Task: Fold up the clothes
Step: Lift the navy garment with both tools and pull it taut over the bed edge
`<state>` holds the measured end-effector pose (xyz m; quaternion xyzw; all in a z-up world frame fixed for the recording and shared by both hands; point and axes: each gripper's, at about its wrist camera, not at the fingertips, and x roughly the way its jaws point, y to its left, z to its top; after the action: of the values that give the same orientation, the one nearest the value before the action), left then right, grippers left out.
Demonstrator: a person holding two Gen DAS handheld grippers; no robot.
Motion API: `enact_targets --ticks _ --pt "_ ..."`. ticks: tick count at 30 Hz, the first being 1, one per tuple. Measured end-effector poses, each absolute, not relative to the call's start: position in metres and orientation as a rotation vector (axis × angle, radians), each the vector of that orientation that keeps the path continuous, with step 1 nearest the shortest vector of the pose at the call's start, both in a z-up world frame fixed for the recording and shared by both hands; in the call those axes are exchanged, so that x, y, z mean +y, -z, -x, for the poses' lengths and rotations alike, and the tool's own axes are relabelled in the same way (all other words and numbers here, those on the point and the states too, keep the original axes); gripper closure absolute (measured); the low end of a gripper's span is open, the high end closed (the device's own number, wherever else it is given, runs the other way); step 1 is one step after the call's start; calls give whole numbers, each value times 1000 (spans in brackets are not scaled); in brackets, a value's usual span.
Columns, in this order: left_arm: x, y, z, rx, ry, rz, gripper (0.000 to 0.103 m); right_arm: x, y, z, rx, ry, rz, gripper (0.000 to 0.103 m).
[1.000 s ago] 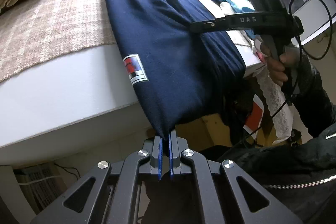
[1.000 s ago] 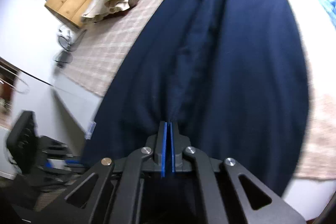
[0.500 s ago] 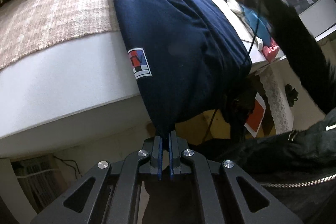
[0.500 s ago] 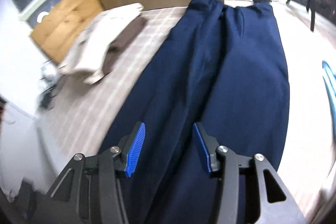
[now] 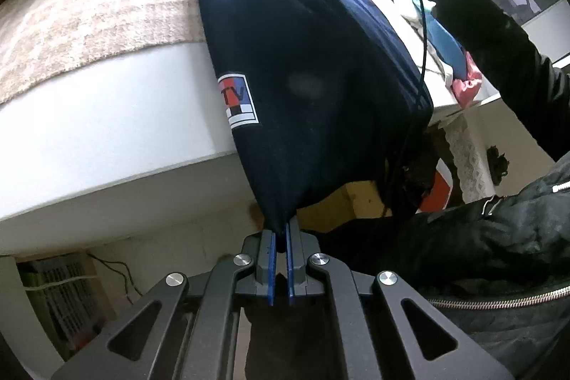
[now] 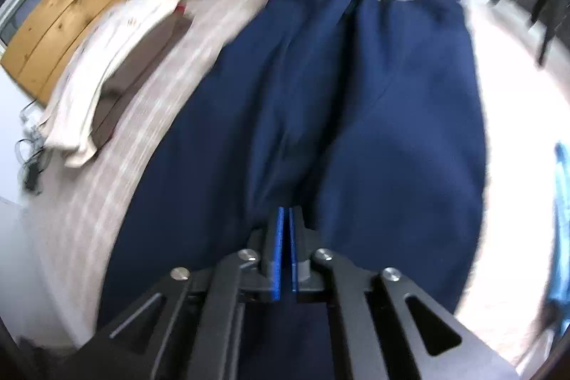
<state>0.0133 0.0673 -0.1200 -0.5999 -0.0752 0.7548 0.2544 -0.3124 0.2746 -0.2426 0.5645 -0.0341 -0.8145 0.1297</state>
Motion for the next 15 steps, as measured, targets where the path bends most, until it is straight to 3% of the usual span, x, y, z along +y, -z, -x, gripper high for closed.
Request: enact_targets --ticks 2,3,5,10,11,12,13,15 --pt "67 118 -14 -209 -2050 1630 99 274 230 300 -90 2410 -1564 90" --pt "67 118 -14 -209 -2049 1630 99 271 225 293 -97 2377 -1522 77" --pt "68 117 -14 -201 -2047 1634 99 262 225 290 -79 2339 -1499 62" --pt "71 116 -13 -187 -2052 1641 99 247 241 307 11 2347 -1544 62" --pt "71 116 -13 -186 -2055 1644 99 246 244 312 13 2345 -1559 66" --pt "72 116 -14 -186 -2055 1646 99 245 244 314 9 2333 -1562 91" --pt "73 116 -14 -188 -2055 1648 99 245 243 315 1 2315 -1559 99" --pt "74 116 -15 -193 -2056 1651 99 251 234 313 7 2348 -1541 100"
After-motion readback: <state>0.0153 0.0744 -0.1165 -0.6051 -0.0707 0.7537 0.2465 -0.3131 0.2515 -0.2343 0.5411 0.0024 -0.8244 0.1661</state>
